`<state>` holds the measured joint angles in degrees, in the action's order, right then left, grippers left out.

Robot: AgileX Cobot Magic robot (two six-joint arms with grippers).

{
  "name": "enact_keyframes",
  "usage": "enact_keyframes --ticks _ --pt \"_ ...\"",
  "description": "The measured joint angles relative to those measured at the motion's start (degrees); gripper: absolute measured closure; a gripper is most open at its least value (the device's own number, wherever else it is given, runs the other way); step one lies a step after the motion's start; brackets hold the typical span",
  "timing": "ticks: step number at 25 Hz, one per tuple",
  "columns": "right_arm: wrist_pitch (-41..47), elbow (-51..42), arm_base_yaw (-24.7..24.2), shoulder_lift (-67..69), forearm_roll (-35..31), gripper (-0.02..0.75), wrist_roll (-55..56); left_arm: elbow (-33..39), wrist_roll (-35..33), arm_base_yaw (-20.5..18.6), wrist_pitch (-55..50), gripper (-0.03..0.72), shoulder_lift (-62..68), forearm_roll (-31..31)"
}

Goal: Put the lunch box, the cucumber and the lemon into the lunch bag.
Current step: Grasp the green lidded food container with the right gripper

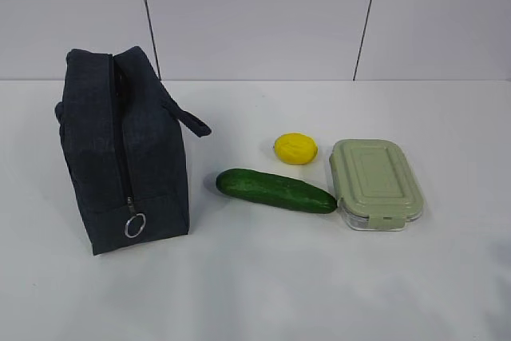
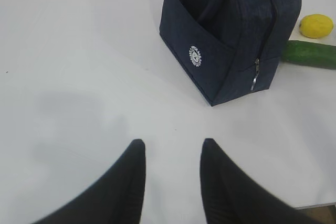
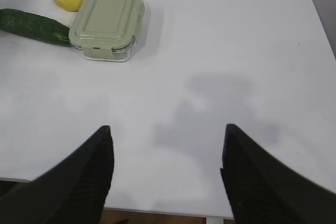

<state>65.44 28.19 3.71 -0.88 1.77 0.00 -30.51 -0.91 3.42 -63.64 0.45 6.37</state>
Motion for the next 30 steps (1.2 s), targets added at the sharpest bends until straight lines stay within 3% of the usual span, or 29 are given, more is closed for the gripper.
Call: enact_keyframes --ticks 22,30 --pt "0.00 0.00 0.00 0.00 -1.15 0.230 0.00 0.00 0.00 0.00 0.00 0.448 0.00 0.00" --pt "-2.28 3.89 0.00 1.18 -2.31 0.230 0.00 0.00 0.00 0.00 0.00 0.448 0.00 0.00"
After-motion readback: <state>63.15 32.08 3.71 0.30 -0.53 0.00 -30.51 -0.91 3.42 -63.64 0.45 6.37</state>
